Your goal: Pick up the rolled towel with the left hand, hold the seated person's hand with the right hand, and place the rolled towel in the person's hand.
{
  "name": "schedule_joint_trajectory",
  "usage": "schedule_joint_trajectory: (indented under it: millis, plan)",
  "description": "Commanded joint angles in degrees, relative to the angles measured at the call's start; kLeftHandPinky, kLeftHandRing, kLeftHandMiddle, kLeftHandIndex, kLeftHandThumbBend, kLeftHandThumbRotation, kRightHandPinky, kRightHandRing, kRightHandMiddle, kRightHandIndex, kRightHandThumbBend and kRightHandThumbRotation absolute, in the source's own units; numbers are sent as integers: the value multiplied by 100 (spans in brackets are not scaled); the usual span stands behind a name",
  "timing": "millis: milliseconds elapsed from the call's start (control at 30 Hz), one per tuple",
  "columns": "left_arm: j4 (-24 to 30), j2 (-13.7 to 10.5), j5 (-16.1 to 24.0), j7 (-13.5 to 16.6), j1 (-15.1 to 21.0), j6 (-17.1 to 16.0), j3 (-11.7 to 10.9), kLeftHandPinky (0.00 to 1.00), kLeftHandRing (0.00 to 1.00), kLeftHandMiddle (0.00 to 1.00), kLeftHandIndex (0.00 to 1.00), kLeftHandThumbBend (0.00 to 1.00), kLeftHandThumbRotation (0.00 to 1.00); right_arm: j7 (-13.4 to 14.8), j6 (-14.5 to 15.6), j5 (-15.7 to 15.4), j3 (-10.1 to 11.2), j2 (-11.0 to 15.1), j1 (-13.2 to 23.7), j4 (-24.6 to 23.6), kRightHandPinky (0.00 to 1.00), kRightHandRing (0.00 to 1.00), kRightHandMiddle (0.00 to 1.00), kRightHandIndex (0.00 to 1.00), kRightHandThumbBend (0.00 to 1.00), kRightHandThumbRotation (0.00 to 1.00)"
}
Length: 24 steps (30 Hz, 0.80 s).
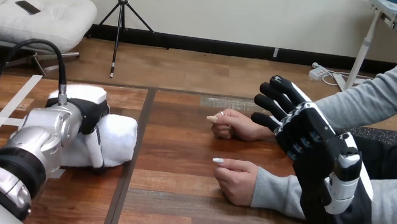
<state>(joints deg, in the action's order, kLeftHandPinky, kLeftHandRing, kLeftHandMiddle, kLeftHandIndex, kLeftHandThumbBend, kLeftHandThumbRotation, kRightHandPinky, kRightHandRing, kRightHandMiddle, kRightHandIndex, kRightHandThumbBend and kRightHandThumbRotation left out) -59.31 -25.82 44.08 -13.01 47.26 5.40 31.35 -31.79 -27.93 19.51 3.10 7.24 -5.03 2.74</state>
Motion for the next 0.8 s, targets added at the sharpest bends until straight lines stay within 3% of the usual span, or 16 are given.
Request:
schedule_joint_trajectory:
  millis: [0, 333, 767]
  plan:
    - [-61, 54, -59, 261, 149, -10, -74, 29, 38, 46, 53, 85, 0, -11, -103, 78, 70, 72, 337, -178, 83, 88, 89, 88, 100, 100]
    - [-63, 34, -139, 392, 135, -26, -49, 35, 46, 52, 45, 71, 0, -27, -84, 100, 75, 81, 359, -185, 82, 88, 89, 87, 100, 100]
    - [-87, 7, -170, 526, 115, -120, -53, 36, 46, 52, 45, 70, 0, -48, -107, 92, 80, 75, 392, -147, 82, 89, 89, 88, 100, 100]
